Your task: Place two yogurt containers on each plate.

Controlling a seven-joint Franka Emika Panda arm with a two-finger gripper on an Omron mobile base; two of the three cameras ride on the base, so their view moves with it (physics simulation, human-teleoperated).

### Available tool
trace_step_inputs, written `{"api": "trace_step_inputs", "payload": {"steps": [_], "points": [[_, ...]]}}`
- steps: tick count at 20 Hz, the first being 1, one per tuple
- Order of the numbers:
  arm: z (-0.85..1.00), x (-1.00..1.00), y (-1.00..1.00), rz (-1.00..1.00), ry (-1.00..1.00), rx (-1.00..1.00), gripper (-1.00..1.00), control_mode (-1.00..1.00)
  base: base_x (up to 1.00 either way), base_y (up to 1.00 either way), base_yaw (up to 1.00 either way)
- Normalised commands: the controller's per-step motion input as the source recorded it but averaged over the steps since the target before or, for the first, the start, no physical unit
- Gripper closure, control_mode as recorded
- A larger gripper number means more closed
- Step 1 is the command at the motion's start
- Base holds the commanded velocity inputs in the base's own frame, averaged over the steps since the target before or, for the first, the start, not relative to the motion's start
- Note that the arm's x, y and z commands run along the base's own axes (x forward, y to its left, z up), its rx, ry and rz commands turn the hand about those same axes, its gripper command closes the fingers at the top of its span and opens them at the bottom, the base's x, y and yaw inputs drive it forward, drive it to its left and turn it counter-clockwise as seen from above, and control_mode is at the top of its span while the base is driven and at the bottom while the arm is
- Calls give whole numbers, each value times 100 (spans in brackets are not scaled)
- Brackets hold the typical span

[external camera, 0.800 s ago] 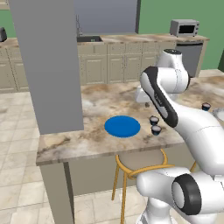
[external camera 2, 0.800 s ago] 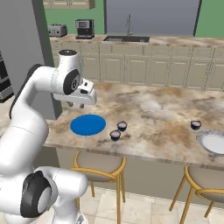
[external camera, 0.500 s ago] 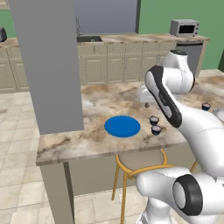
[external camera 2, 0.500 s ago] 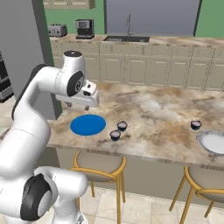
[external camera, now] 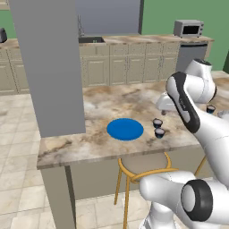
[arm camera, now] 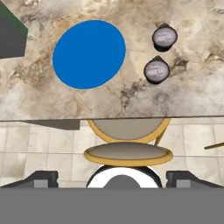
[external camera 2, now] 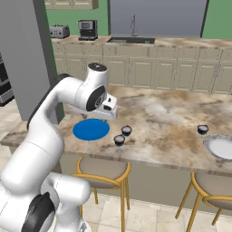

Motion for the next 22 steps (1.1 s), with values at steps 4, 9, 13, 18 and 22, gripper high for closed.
{"api": "trace_step_inputs", "payload": {"steps": [4,9,13,18,22], "points": [[-36,0,-34,0,0,-6,-100,-100,0,0,0],[-43,1,-10,-3,0,-9,-100,-100,0,0,0],[-35,20,0,-3,-5,-4,-100,-100,0,0,0],[-32,38,0,-1,-10,0,-100,-100,0,0,0],[-26,23,0,0,-8,0,-100,-100,0,0,0]]}}
